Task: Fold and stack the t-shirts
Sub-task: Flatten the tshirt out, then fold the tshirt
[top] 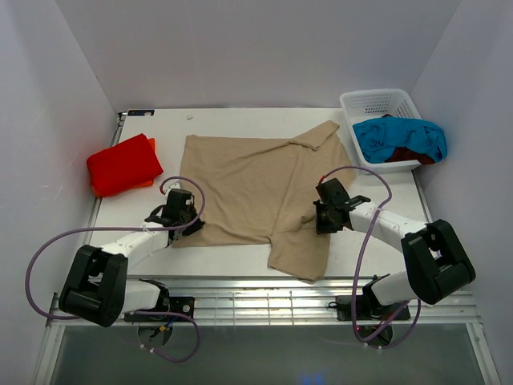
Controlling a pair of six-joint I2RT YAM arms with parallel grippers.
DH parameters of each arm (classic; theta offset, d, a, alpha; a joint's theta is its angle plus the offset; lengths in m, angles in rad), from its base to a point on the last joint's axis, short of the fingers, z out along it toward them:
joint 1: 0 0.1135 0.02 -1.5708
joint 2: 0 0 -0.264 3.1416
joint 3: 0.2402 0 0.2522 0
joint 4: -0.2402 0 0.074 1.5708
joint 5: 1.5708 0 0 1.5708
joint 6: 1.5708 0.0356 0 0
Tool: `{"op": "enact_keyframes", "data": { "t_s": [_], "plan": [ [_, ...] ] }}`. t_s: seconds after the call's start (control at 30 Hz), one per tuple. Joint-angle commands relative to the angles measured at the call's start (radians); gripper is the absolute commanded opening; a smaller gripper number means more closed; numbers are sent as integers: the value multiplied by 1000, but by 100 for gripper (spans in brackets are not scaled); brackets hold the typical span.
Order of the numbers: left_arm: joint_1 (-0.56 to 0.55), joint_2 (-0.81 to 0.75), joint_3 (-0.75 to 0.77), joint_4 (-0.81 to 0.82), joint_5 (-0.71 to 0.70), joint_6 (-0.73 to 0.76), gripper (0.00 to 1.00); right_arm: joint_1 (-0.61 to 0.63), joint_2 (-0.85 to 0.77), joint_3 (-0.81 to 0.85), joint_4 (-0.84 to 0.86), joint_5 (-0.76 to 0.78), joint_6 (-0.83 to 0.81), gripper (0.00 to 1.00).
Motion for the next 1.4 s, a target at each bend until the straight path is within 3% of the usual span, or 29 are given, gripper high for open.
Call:
{"op": "enact_keyframes", "data": {
  "t_s": [0.0, 0.27, 0.43, 0.5, 0.9, 1.13, 1.2, 1.27, 1.3, 1.37],
  "plan": [
    [-4, 30, -15, -18, -14, -20, 0, 3, 17, 6, -61, 74, 29, 8],
    [4, 47, -39, -30, -22, -24, 0, -3, 46, 28, -88, 110, 22, 8],
    [90, 17, -62, -38, 24, 15, 0, -32, 82, 28, -145, 169, 22, 8],
    [149, 0, -70, -41, 41, 34, 0, -41, 77, 22, -156, 189, 21, 8],
    [189, 29, -62, -34, 52, 42, 0, -159, 0, 31, -246, 192, -18, 9],
    [188, -130, -36, -39, 57, 43, 0, -159, -58, 161, -338, 206, -52, 8],
    [185, -172, -4, -18, 87, 52, 0, -159, -108, 243, -340, 166, -69, 17],
    [177, -232, 20, 21, 120, 66, 8, -159, -131, 305, -326, 140, -96, 25],
    [165, -247, 33, 34, 124, 74, 20, -159, -147, 328, -312, 111, -109, 34],
    [151, -286, 72, 65, 125, 98, 38, -159, -144, 403, -288, 88, -132, 42]
  ]
}}
